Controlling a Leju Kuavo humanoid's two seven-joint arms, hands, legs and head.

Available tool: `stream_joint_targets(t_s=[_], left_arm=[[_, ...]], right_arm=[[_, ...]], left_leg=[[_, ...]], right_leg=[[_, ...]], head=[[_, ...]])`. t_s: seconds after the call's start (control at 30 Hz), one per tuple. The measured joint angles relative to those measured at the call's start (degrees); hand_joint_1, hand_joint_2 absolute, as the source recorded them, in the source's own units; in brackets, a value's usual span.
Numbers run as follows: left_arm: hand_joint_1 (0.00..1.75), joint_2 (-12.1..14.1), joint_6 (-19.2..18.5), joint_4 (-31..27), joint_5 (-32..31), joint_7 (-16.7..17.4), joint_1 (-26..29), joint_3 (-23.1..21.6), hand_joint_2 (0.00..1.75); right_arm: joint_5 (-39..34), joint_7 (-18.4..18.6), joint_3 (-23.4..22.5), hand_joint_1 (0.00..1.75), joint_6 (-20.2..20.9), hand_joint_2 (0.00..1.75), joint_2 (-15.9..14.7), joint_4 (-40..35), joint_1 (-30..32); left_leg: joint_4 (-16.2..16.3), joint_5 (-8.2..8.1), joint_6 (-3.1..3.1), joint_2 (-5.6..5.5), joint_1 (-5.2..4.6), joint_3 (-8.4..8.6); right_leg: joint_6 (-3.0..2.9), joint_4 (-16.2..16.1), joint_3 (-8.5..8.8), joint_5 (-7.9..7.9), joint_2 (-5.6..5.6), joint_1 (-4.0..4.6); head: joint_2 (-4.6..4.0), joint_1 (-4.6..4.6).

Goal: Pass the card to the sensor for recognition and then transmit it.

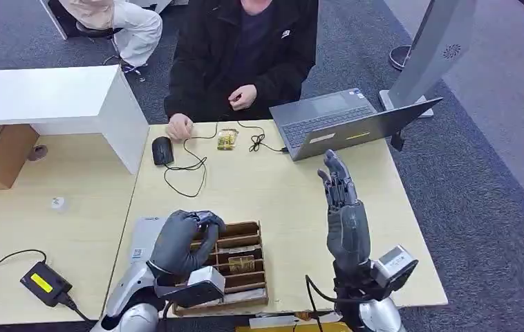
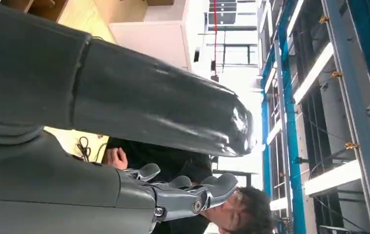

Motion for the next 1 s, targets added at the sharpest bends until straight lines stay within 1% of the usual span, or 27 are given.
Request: stream_joint_targets(t_s=[0.07,0.2,0.3,0.47,0.5,0.53,0.8,0.93,1.0], left_arm=[[1.75,0.7,-0.9,-0.7,1.8,-1.4,0.1,-1.3,1.75],[1.75,2.0,-1.0,-2.7,3.0,-2.9,0.2,-3.2,1.75],[1.75,2.7,-0.1,-4.4,2.3,-3.5,0.5,-4.2,1.75],[1.75,3.1,2.9,-6.3,-0.7,-3.1,1.1,-4.7,1.75],[0.37,3.2,3.6,-6.6,-1.1,-3.0,1.1,-4.8,1.75],[0.00,3.2,4.0,-6.9,-1.4,-2.9,1.2,-4.9,1.75],[0.00,3.9,3.9,-7.5,-2.9,-1.6,1.7,-5.7,1.75],[0.00,4.7,3.7,-7.7,-3.4,-1.0,2.6,-5.9,1.75],[0.00,5.3,3.0,-7.9,-3.7,-0.6,3.1,-5.9,1.75]], right_arm=[[0.0,0.0,-0.1,0.00,0.0,0.00,0.0,0.0,0.0],[0.0,-0.1,-0.5,0.00,0.0,0.00,0.0,0.0,0.0],[0.0,-0.4,-0.7,0.00,0.0,0.00,0.0,0.0,0.2],[0.0,-0.5,-1.2,0.00,0.0,0.00,0.0,-0.1,0.7],[0.0,-0.5,-1.2,0.00,0.0,0.00,0.0,-0.1,0.8],[0.1,-0.5,-1.3,0.00,-0.1,0.00,0.0,-0.1,0.8],[0.1,-0.6,-1.9,0.00,-0.2,0.00,0.0,-0.1,1.1],[0.1,-0.6,-2.1,0.00,-0.3,0.00,0.0,-0.2,1.3],[0.2,-0.6,-2.3,0.00,-0.3,0.00,0.0,-0.3,1.4]], left_leg=[[0.0,0.00,0.00,0.00,0.00,0.00],[0.0,0.00,0.00,0.00,0.01,0.01],[0.0,0.00,0.00,0.00,0.01,0.01],[0.0,0.00,0.00,0.00,0.01,0.00],[0.0,0.00,0.00,0.00,0.01,0.00],[0.0,0.00,0.00,0.00,0.01,0.00],[0.0,0.00,0.00,0.00,0.01,0.01],[0.0,0.00,0.00,0.00,0.01,0.00],[0.0,0.00,0.00,0.00,0.01,0.00]], right_leg=[[0.00,0.0,0.00,0.00,0.00,0.00],[0.00,0.0,0.00,0.00,0.00,0.01],[0.00,0.0,0.00,0.00,0.00,0.01],[0.00,0.0,0.00,0.00,0.00,0.01],[0.00,0.0,0.00,0.00,0.00,0.01],[0.00,0.0,0.00,0.00,0.00,0.01],[0.00,0.0,0.01,0.00,0.00,0.01],[0.00,0.0,0.00,0.00,0.00,0.01],[0.00,0.0,0.00,0.00,0.00,0.01]], head=[[0.00,0.00],[0.00,0.00],[0.00,0.02],[0.00,0.02],[0.00,0.00],[0.00,0.00],[0.00,0.00],[0.00,0.02],[0.00,0.00]])
